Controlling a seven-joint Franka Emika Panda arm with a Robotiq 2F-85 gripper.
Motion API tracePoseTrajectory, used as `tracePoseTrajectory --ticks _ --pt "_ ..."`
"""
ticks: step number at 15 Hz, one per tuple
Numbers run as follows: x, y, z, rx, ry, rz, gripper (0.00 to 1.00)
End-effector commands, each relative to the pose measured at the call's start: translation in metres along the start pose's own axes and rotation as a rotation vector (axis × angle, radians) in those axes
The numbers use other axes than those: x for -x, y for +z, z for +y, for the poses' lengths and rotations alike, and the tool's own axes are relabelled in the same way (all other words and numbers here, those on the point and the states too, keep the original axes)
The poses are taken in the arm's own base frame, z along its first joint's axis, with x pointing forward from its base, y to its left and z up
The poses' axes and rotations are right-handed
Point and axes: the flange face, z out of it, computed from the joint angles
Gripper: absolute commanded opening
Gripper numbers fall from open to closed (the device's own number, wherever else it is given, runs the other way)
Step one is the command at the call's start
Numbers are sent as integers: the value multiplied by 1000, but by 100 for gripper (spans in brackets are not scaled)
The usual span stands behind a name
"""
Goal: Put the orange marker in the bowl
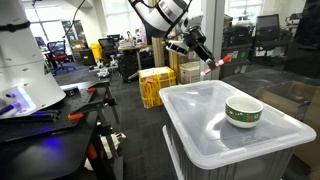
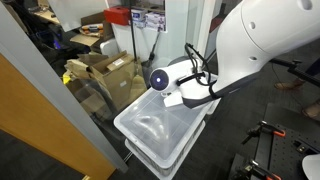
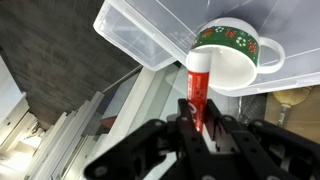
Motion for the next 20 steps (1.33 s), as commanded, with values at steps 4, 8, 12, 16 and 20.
tracePoseTrajectory --ticks 4,8,12,16,20 --pt "-8 19 0 -8 41 81 5" --pt "-13 32 -3 -45 61 118 5" --pt "-15 45 -9 -69 72 128 5" --pt "-15 60 -12 -65 79 119 5" --pt "-14 76 -19 -34 91 137 5"
